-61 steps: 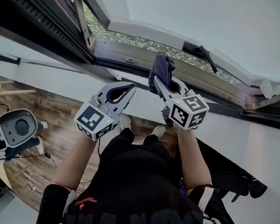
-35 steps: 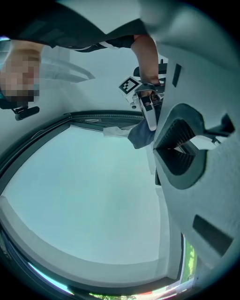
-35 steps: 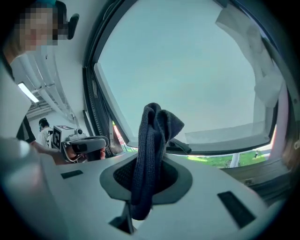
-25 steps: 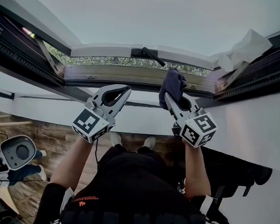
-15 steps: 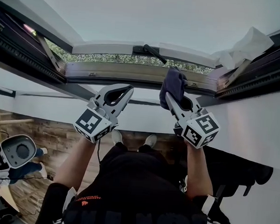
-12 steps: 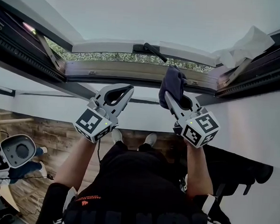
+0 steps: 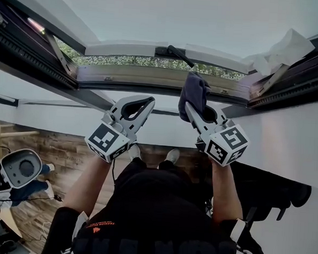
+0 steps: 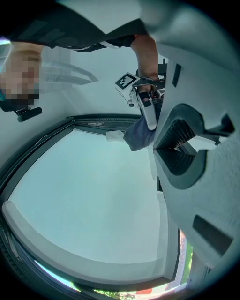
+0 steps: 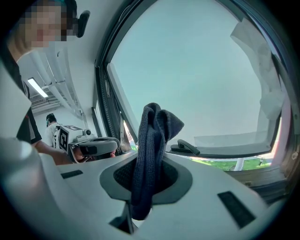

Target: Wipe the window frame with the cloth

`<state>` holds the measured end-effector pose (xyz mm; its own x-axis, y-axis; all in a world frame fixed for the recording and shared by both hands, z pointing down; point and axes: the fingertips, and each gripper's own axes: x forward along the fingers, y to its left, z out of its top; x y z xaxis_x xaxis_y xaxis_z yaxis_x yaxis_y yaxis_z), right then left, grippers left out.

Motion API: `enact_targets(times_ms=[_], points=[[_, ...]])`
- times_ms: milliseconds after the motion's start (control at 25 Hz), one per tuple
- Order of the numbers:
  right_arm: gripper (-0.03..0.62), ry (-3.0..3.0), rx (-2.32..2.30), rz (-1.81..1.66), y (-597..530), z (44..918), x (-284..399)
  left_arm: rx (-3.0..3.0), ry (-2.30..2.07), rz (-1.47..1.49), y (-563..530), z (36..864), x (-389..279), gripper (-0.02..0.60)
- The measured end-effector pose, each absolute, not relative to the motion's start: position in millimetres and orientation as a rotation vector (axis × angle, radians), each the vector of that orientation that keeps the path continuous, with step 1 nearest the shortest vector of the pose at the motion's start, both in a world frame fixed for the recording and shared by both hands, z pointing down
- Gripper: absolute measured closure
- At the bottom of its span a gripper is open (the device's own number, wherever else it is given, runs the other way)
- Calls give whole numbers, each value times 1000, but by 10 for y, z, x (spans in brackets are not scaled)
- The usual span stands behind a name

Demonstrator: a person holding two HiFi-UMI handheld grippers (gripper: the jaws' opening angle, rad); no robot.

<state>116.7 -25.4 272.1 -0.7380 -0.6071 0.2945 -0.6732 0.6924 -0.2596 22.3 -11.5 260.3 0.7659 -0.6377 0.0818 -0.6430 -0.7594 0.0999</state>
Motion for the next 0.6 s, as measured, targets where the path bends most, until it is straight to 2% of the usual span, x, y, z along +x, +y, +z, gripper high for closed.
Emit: enact_targets(times_ms=[600], points=[[545, -2753, 1008, 528, -204, 2651, 1097, 2857, -1003, 88, -36, 2579, 330, 563]])
